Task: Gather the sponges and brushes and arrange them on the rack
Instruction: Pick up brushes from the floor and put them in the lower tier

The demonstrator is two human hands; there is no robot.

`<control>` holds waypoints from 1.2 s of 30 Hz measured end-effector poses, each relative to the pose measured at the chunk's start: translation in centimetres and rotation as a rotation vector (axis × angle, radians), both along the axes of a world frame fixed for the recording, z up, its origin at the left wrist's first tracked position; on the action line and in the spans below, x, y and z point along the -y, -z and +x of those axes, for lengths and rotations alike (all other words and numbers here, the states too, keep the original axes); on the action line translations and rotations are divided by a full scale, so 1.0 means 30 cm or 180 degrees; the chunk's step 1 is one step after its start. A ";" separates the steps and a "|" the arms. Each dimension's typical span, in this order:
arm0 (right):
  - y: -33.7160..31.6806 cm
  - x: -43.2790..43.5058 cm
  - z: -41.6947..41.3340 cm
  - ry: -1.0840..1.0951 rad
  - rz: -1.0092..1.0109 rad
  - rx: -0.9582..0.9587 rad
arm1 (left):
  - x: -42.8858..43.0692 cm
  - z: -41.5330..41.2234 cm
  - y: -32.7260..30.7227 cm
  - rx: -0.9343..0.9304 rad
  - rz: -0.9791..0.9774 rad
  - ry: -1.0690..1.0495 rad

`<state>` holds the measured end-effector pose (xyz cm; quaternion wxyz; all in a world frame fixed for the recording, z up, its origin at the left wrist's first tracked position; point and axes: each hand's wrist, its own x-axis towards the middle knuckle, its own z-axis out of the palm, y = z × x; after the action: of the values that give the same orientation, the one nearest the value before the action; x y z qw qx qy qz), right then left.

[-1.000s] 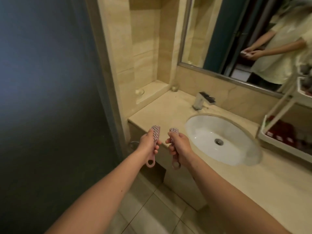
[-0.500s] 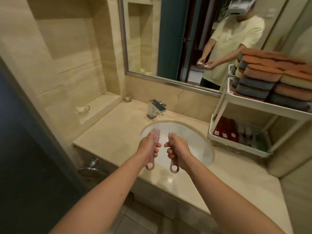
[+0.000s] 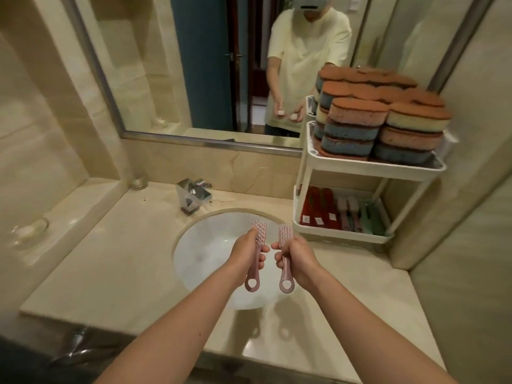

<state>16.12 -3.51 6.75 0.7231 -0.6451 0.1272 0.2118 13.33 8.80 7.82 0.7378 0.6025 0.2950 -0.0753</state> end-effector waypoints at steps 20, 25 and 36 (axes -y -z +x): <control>-0.042 0.273 0.108 0.1940 -0.0361 0.0085 | 0.276 0.345 -0.018 0.0023 -0.0313 0.2009; -0.047 0.343 0.157 0.2070 -0.0356 0.0093 | 0.342 0.403 -0.008 0.0169 -0.0279 0.2093; -0.011 0.526 0.357 0.1748 -0.0826 0.0159 | 0.493 0.549 0.006 -0.0018 -0.0392 0.1490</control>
<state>26.84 -19.27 7.07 0.6678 -0.6785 0.3050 -0.0255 29.80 -5.99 7.64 0.7348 0.6081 0.1442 -0.2637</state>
